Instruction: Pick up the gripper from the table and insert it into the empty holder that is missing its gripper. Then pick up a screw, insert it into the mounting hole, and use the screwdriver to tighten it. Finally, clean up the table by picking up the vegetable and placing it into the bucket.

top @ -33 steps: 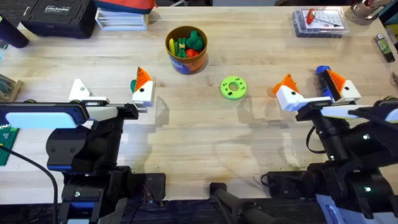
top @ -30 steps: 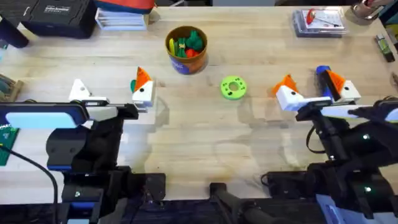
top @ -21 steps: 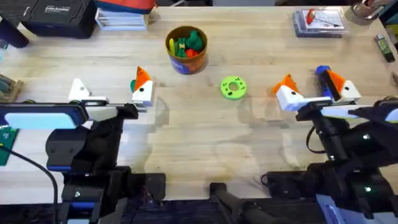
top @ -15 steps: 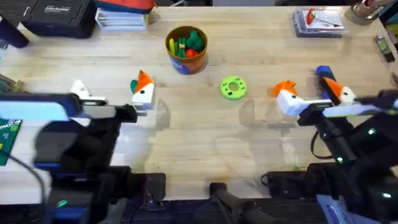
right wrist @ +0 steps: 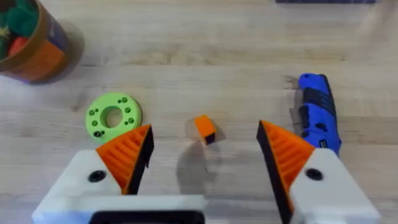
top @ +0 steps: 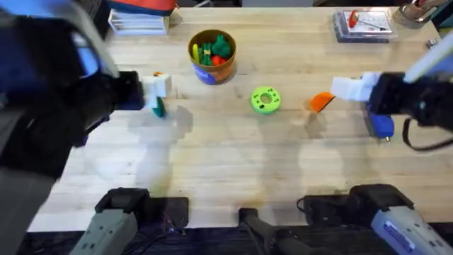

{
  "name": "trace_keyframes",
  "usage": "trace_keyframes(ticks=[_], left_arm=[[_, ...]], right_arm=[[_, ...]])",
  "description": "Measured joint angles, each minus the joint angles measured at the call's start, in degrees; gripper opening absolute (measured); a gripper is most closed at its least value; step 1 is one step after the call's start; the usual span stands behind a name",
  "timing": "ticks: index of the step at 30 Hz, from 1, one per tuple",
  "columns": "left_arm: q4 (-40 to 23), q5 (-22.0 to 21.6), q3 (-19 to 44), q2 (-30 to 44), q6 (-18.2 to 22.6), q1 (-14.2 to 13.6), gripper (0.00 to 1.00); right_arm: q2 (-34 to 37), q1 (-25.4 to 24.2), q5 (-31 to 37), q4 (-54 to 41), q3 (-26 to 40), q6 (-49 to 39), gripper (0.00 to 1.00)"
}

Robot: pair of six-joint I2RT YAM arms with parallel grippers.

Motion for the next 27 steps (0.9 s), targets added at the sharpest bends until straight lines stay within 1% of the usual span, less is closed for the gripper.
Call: trace_keyframes(ticks=[2,5,9,10,12,13,15,16,18,20,21,22,23,27], left_arm=[[-1.04,0.00,0.05,4.52,0.00,0.00,0.986],[-2.92,0.02,0.05,10.49,-0.06,0.00,0.985],[-3.15,0.02,0.05,17.75,-1.99,0.00,0.985],[-3.12,0.05,0.05,19.35,-2.74,0.00,0.964],[-3.15,0.19,0.05,21.35,-3.49,0.00,0.682],[-3.16,0.20,0.05,21.85,-3.75,0.00,0.516],[-3.42,0.22,0.05,21.86,-4.16,0.00,0.210],[-3.75,0.22,0.07,21.50,-4.15,0.00,0.082],[-4.86,0.26,0.14,20.08,-4.26,-0.03,0.344],[-5.88,0.23,0.54,17.67,-4.10,-0.50,0.653],[-6.03,0.23,0.92,16.04,-3.76,-1.03,0.812],[-6.03,0.28,1.32,14.28,-3.41,-1.72,0.939],[-6.12,0.55,1.82,12.10,-2.64,-2.68,0.973],[-5.72,3.42,3.25,2.63,0.77,-7.12,0.985]], right_arm=[[3.56,0.01,0.00,0.09,1.21,0.00,0.994],[7.47,0.01,0.00,-0.30,1.29,0.00,0.994],[11.23,0.01,0.00,-0.33,1.29,0.00,0.994],[12.11,0.01,0.00,-0.33,1.29,0.00,0.994],[13.15,0.01,0.00,-0.33,1.29,-0.02,0.994],[13.49,-0.01,0.02,-0.33,1.29,-0.02,0.994],[13.68,0.01,0.17,-0.28,1.29,-0.02,0.994],[13.62,0.01,0.35,-0.21,1.29,-0.02,0.994],[13.21,0.01,0.90,0.20,1.29,-0.02,0.994],[12.06,0.00,1.31,0.72,1.29,-0.02,0.994],[11.16,0.01,1.39,1.22,1.29,-0.02,0.994],[10.14,0.01,1.53,1.88,1.29,0.00,0.994],[8.79,0.01,1.56,2.71,1.29,0.16,0.994],[2.52,0.01,1.75,5.46,1.34,2.51,0.994]])
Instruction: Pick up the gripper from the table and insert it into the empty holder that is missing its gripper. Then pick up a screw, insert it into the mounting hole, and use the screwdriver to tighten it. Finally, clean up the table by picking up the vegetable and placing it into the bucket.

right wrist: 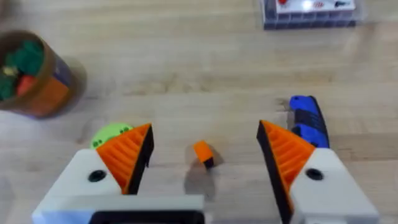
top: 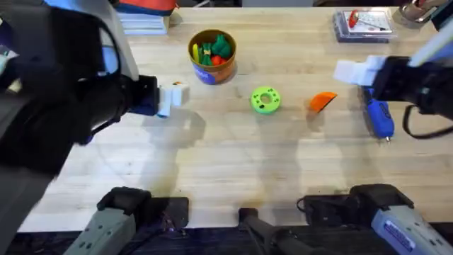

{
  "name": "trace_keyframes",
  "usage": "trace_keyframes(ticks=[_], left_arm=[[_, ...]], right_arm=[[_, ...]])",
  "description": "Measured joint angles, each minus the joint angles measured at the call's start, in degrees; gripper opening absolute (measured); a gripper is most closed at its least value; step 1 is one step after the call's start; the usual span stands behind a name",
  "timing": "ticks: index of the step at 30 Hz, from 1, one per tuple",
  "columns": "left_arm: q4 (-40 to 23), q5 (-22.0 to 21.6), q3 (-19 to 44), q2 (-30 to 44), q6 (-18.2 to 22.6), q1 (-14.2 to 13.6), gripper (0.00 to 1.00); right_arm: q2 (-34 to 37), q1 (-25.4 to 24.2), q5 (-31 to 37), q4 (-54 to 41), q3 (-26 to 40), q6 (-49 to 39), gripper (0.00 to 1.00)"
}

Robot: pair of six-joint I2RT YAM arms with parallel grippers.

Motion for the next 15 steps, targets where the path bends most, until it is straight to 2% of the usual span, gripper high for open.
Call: trace_keyframes(ticks=[2,3,9,13,15], left_arm=[[0.58,1.55,0.08,-4.22,1.10,-1.86,0.985],[4.55,3.44,0.08,-11.20,2.42,-3.77,0.985],[9.11,5.64,0.10,-13.02,2.51,-3.77,0.985],[8.83,6.55,0.10,-13.02,2.51,-3.77,0.985],[6.71,6.70,0.13,-13.03,2.52,-3.77,0.986]], right_arm=[[-2.73,0.00,0.00,0.00,0.02,0.88,0.994],[-6.49,0.00,0.00,-0.15,0.02,1.99,0.994],[-6.96,0.00,0.00,-0.22,0.02,2.28,0.994],[-6.96,0.00,0.00,-0.24,0.02,2.36,0.994],[-6.96,0.00,0.00,-0.23,0.02,2.36,0.994]])
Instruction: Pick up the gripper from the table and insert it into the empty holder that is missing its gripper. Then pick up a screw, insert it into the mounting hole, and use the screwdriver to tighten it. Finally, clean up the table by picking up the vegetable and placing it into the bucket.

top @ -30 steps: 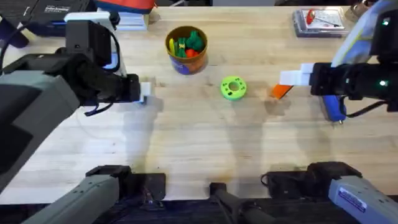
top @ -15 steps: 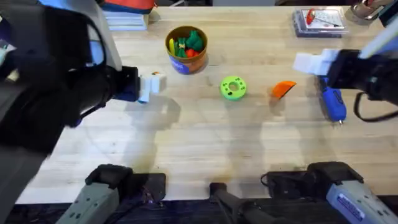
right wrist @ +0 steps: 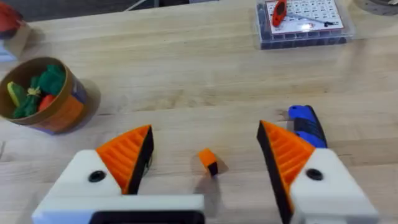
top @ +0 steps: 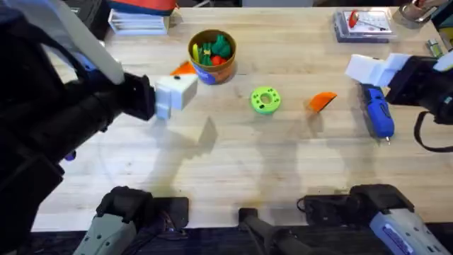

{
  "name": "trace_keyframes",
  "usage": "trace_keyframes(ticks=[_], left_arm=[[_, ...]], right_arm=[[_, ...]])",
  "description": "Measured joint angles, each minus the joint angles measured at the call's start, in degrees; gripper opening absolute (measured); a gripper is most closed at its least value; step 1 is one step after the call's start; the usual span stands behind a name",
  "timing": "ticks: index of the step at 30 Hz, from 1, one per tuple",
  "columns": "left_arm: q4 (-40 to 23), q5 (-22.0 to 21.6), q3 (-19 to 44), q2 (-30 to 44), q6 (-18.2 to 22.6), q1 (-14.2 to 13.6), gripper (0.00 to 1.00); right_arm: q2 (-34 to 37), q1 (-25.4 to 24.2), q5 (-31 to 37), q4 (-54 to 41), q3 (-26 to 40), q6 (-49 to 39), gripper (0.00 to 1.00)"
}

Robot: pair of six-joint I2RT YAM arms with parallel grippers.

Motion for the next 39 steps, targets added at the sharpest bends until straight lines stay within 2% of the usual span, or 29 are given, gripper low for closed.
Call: trace_keyframes(ticks=[5,9,13,18,24,28,33,39], left_arm=[[-1.78,1.76,-0.02,0.10,-0.01,-0.01,0.987],[1.41,2.10,-2.67,-1.79,0.01,-0.22,0.987],[11.38,3.66,-12.43,-9.08,0.03,-0.22,0.987],[24.63,9.34,-27.56,-22.23,0.04,-0.26,0.987],[28.90,15.69,-38.65,-33.65,0.03,-0.26,0.987],[29.72,18.09,-40.64,-34.30,-0.47,-0.26,0.987],[30.71,20.65,-43.34,-34.39,-3.41,-0.26,0.985],[31.28,22.82,-43.47,-34.30,-5.86,-0.26,0.985]], right_arm=[[0.00,0.00,0.00,0.00,0.00,0.00,0.994],[0.00,0.00,0.00,-0.01,0.00,0.00,0.994],[0.00,0.00,0.00,-0.01,0.00,0.00,0.993],[0.00,0.00,0.00,0.01,0.00,0.00,0.994],[0.00,0.00,0.00,-0.01,0.00,0.00,0.993],[0.00,0.00,0.00,-0.01,0.00,0.00,0.994],[0.00,0.00,0.00,-0.01,0.00,0.00,0.994],[0.00,0.00,0.00,-0.01,0.00,0.00,0.994]])
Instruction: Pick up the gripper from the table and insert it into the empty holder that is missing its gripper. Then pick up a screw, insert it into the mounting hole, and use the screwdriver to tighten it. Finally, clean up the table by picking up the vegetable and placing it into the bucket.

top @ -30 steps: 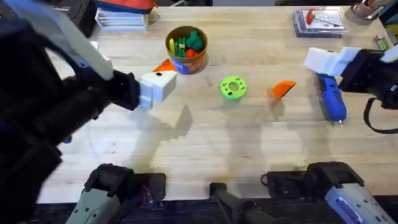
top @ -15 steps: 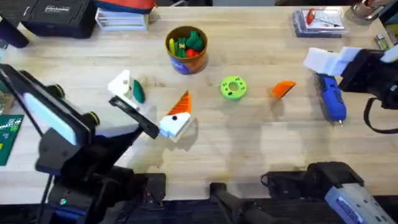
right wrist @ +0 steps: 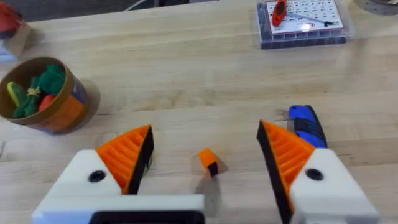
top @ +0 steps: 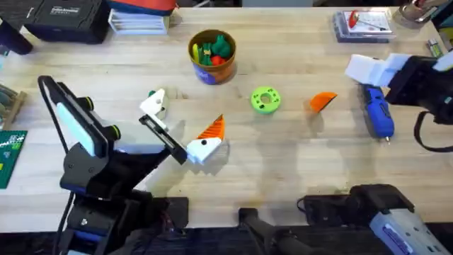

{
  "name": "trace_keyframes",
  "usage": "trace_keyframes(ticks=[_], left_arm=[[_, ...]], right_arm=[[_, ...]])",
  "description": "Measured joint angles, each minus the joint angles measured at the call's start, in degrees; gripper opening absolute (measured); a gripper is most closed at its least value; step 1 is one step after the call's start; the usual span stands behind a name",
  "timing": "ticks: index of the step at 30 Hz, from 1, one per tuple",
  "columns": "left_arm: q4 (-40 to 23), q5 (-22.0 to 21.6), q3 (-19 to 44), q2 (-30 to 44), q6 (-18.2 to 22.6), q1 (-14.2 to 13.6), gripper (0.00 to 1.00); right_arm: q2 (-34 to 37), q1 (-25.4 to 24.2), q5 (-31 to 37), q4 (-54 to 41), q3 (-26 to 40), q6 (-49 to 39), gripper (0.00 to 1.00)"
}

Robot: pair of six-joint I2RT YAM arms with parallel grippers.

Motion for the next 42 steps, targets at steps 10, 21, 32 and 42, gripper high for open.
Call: trace_keyframes(ticks=[10,21,32,42], left_arm=[[0.00,0.29,0.00,0.00,-0.49,0.00,0.985],[0.41,0.46,-0.11,0.02,-0.49,0.00,0.985],[0.17,16.89,-0.31,0.00,-0.69,0.00,0.985],[-0.29,24.86,-0.31,0.00,-2.26,0.00,0.985]], right_arm=[[0.00,0.00,0.00,0.00,0.00,0.00,0.993],[0.00,0.00,0.01,0.00,0.00,0.02,0.992],[0.00,0.00,0.00,0.00,0.00,0.04,0.993],[0.14,0.00,-2.50,-0.56,0.02,-0.63,0.992]])
